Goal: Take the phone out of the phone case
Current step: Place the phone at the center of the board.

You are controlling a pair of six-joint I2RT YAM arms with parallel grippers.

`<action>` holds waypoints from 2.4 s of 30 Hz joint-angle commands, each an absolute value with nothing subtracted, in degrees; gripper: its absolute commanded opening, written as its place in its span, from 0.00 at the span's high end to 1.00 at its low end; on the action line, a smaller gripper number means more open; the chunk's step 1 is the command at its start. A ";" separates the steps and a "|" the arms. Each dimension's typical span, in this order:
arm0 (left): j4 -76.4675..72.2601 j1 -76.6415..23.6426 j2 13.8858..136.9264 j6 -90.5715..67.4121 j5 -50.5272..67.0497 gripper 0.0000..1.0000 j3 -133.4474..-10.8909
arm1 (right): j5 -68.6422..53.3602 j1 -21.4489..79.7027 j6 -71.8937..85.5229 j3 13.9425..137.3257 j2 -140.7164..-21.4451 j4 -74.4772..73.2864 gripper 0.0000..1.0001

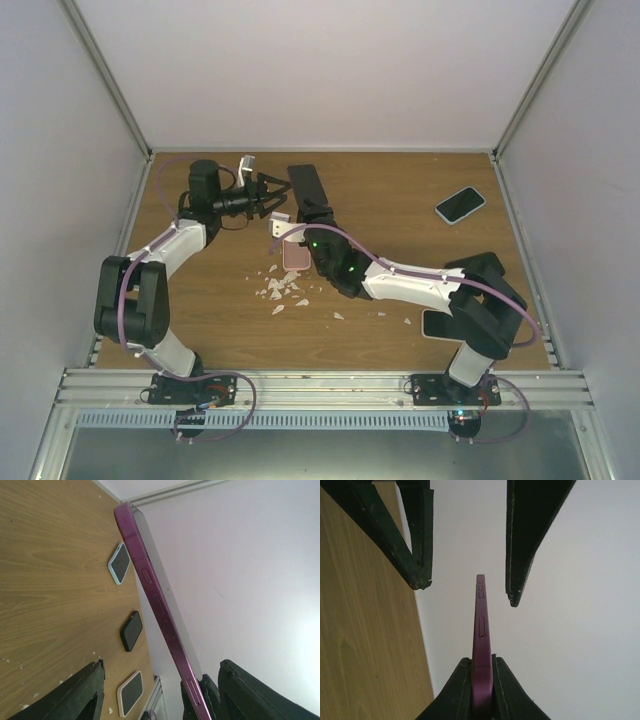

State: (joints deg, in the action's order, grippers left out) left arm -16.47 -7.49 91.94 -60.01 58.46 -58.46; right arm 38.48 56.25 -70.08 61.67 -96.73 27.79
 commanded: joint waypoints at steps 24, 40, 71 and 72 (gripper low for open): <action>-19.74 -9.45 93.65 -62.45 58.18 0.93 -59.77 | 40.62 60.56 -77.76 57.88 -97.80 41.75 0.96; -13.45 -5.80 93.91 -54.01 56.16 1.00 -62.99 | 26.59 59.23 -51.10 64.30 -91.88 3.52 0.06; -3.73 -18.33 104.16 -42.31 51.51 1.00 -62.61 | -30.86 22.57 -36.73 61.16 -83.93 -25.66 0.01; -4.33 -18.69 104.35 -42.42 51.20 1.00 -62.01 | -30.71 22.43 -36.55 61.60 -84.76 -25.88 0.01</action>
